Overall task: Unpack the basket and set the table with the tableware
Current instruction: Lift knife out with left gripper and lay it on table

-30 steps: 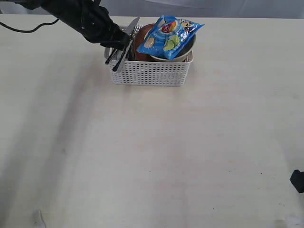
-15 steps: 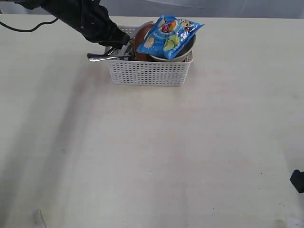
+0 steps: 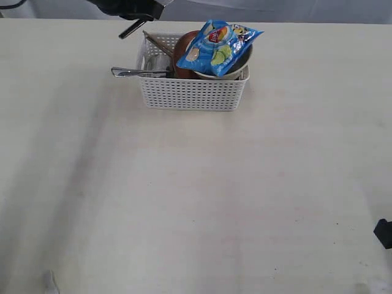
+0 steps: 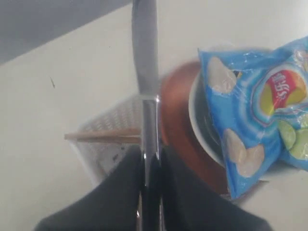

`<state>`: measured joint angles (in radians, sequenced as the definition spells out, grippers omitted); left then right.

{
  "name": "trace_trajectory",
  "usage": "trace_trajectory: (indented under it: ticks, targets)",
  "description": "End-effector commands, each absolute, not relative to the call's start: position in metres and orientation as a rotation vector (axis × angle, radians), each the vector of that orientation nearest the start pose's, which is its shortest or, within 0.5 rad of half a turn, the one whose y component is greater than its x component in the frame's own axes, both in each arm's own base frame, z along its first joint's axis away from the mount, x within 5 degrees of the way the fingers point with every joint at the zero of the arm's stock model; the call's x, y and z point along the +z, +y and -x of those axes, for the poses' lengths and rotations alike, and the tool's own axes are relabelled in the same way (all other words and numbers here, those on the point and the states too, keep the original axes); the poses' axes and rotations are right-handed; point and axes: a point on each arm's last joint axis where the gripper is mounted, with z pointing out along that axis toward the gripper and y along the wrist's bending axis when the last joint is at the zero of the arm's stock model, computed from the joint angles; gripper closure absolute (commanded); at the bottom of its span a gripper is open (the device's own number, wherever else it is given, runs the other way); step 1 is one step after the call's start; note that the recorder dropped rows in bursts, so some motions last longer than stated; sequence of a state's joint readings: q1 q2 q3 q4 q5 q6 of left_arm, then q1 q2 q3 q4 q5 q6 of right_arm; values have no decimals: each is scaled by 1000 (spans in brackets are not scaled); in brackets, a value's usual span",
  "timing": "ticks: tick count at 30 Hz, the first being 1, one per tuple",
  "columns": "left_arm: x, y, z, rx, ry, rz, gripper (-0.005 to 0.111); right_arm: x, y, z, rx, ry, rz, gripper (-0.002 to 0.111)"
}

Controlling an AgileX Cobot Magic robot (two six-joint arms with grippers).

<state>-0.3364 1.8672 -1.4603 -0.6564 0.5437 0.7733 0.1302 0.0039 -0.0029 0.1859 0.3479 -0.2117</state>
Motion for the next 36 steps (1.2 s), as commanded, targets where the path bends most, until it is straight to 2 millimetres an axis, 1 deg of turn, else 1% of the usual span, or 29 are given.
trace_trajectory:
  ticks: [1, 4, 7, 8, 9, 10, 11, 12, 13, 14, 16, 17, 20, 21, 23, 25, 27, 29, 32, 34, 36]
  targets:
    - [285, -163, -379, -437, 2233, -700, 107, 183, 12, -52, 116, 1812, 204, 109]
    - [297, -150, -360, -392, 2239, -595, 107, 183, 12, -52, 116, 1812, 204, 109]
    - [307, -137, -327, -426, 2241, -467, 107, 183, 12, -52, 116, 1812, 204, 109]
    - [302, -132, -312, -463, 2265, -401, 107, 183, 12, -52, 116, 1812, 204, 109]
    - [302, -129, -300, -497, 2265, -358, 107, 183, 12, -52, 116, 1812, 204, 109]
    - [294, -126, -288, -538, 2288, -310, 107, 183, 12, -52, 116, 1812, 204, 109]
    - [289, -124, -272, -572, 2296, -290, 107, 183, 12, -52, 116, 1812, 204, 109]
    - [280, -124, -259, -590, 2317, -275, 107, 183, 12, -52, 116, 1812, 204, 109]
    - [273, -124, -248, -603, 2330, -276, 107, 183, 12, -52, 116, 1812, 204, 109]
    - [263, -127, -230, -631, 2349, -280, 107, 183, 12, -52, 116, 1812, 204, 109]
    - [249, -132, -207, -678, 2366, -274, 107, 183, 12, -52, 116, 1812, 204, 109]
    - [238, -133, -192, -719, 2380, -228, 107, 183, 12, -52, 116, 1812, 204, 109]
    - [210, -139, -159, -795, 2412, -100, 107, 183, 12, -52, 116, 1812, 204, 109]
    - [204, -140, -152, -796, 2411, -51, 107, 183, 12, -52, 116, 1812, 204, 109]
    - [187, -144, -137, -772, 2439, -55, 107, 183, 12, -52, 116, 1812, 204, 109]
    - [179, -152, -129, -772, 2474, -61, 107, 183, 12, -52, 116, 1812, 204, 109]
    - [177, -163, -129, -762, 2468, -35, 107, 183, 12, -52, 116, 1812, 204, 109]
    - [177, -176, -134, -750, 2458, 8, 107, 183, 12, -52, 116, 1812, 204, 109]
    - [169, -199, -147, -733, 2494, 65, 107, 183, 12, -52, 116, 1812, 204, 109]
    - [161, -212, -157, -714, 2515, 115, 107, 183, 12, -52, 116, 1812, 204, 109]
    - [148, -221, -164, -676, 2541, 176, 107, 183, 12, -52, 116, 1812, 204, 109]
